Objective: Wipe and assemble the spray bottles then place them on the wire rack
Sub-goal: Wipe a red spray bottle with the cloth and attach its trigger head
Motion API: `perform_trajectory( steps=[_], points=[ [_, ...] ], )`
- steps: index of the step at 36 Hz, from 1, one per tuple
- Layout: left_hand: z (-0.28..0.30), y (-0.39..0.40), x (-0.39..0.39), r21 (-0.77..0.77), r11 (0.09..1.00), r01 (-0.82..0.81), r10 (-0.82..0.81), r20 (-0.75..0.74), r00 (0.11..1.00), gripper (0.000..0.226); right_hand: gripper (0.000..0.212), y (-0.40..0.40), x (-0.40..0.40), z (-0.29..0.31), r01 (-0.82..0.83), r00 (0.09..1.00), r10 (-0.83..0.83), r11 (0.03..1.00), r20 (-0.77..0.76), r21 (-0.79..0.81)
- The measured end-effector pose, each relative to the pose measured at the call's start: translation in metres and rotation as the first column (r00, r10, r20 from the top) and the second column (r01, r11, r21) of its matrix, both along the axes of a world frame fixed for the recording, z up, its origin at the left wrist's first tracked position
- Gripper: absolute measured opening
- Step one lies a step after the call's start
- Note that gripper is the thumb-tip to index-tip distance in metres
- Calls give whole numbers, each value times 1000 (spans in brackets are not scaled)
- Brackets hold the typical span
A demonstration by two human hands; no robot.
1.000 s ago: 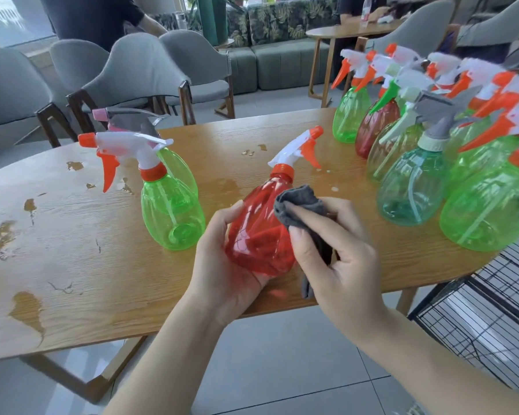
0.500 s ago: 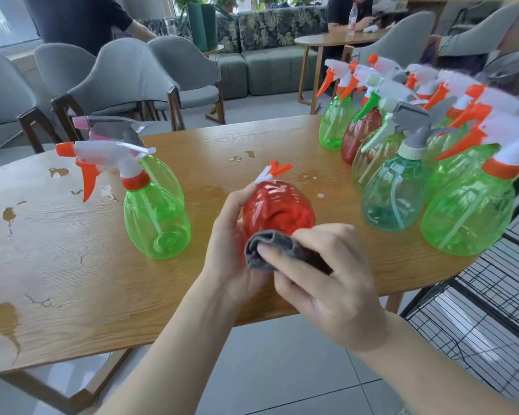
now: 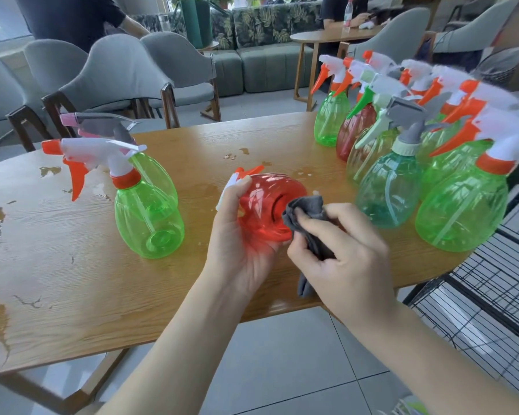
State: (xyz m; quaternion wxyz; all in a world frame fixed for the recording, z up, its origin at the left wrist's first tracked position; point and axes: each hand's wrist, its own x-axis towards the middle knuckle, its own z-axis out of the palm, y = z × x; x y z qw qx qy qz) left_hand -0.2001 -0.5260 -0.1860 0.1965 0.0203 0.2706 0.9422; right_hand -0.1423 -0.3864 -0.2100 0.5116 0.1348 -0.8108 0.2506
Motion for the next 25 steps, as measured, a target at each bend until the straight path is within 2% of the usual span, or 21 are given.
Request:
perform_trajectory(
  steps=[2, 5, 8, 13, 19, 21, 25],
  points=[
    [0, 2, 0, -15, 999, -36, 36, -17, 999, 75, 16, -3, 4, -1, -25, 999, 26, 1000, 33, -18],
    [-1, 5, 1, -31, 999, -34, 32, -40, 999, 46, 15, -8, 9, -1, -91, 994, 93, 995, 53, -30],
    [1, 7, 6, -57, 998, -6, 6, -2, 1000, 53, 16, -10, 9, 0, -139, 989, 141, 990, 39, -33],
    [0, 12, 20, -142, 985, 97, -101, -22, 995, 47, 18, -13, 7, 3, -147, 986, 150, 988, -72, 52],
    [0, 15, 19, -141, 990, 11, -21, -70, 997, 38, 21, -2, -1, 11, -84, 987, 84, 996, -140, 3],
    [0, 17, 21, -144, 990, -12, 0, -81, 997, 32, 20, 4, -5, 10, -53, 990, 49, 998, -131, -25],
    [0, 19, 26, -181, 983, -25, 7, -98, 995, 35, 22, 13, -11, 9, -5, 997, -1, 997, -79, -72]
  ],
)
